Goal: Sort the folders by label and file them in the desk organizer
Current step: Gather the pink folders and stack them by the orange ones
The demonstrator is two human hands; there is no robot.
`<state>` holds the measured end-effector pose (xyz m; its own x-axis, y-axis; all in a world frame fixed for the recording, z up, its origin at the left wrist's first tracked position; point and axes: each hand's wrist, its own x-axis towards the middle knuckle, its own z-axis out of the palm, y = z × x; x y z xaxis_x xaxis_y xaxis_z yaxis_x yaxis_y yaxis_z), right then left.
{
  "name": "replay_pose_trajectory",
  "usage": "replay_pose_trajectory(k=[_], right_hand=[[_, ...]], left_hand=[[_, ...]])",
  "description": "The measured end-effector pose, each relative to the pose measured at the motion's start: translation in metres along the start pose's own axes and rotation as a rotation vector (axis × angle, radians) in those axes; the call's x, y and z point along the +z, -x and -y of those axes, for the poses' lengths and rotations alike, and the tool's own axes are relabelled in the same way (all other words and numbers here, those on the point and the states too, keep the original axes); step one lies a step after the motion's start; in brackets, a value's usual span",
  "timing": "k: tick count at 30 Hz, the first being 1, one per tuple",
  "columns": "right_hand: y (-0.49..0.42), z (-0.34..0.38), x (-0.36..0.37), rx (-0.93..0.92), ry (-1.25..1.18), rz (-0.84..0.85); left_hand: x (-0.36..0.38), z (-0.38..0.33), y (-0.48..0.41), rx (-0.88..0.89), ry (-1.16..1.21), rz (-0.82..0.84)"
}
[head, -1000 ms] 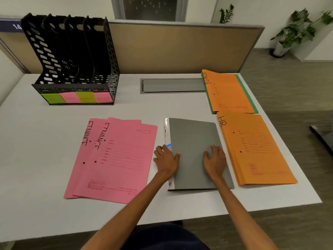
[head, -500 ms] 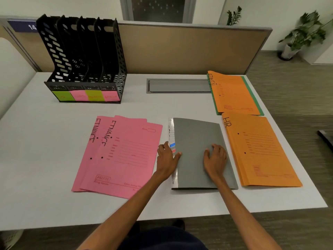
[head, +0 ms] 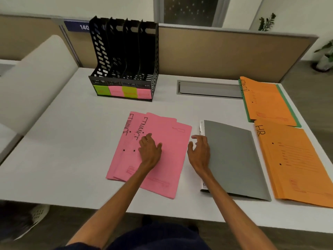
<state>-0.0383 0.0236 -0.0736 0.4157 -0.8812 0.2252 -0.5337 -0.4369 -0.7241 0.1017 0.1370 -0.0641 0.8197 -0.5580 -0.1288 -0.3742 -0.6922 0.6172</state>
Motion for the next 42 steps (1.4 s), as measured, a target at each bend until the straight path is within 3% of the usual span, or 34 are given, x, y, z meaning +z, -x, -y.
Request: replay_pose_trajectory(k=[3, 9, 16, 25, 33, 42], right_hand=[[0.009, 0.014, 0.022, 0.007, 0.056, 0.052], [0.024, 0.023, 0.052, 0.191, 0.256, 0.244], [0.034, 0.031, 0.065, 0.291, 0.379, 0.294], [0.025, 0.024, 0.061, 0.409, 0.185, 0.233], [0.034, 0.026, 0.068, 0.454, -0.001, 0.064], [0.030, 0.033, 0.063, 0.464, -0.268, 0.006]], left_hand=[[-0.018, 0.025, -0.005, -0.051, -0.075, -0.016], [-0.038, 0.057, -0.012, -0.102, -0.179, -0.004], [-0.039, 0.069, -0.015, -0.075, -0.196, 0.045], [-0.042, 0.076, -0.021, -0.109, 0.030, 0.023], [-0.051, 0.081, -0.022, -0.168, 0.281, 0.003], [-0.066, 0.077, -0.023, -0.106, 0.423, -0.053]])
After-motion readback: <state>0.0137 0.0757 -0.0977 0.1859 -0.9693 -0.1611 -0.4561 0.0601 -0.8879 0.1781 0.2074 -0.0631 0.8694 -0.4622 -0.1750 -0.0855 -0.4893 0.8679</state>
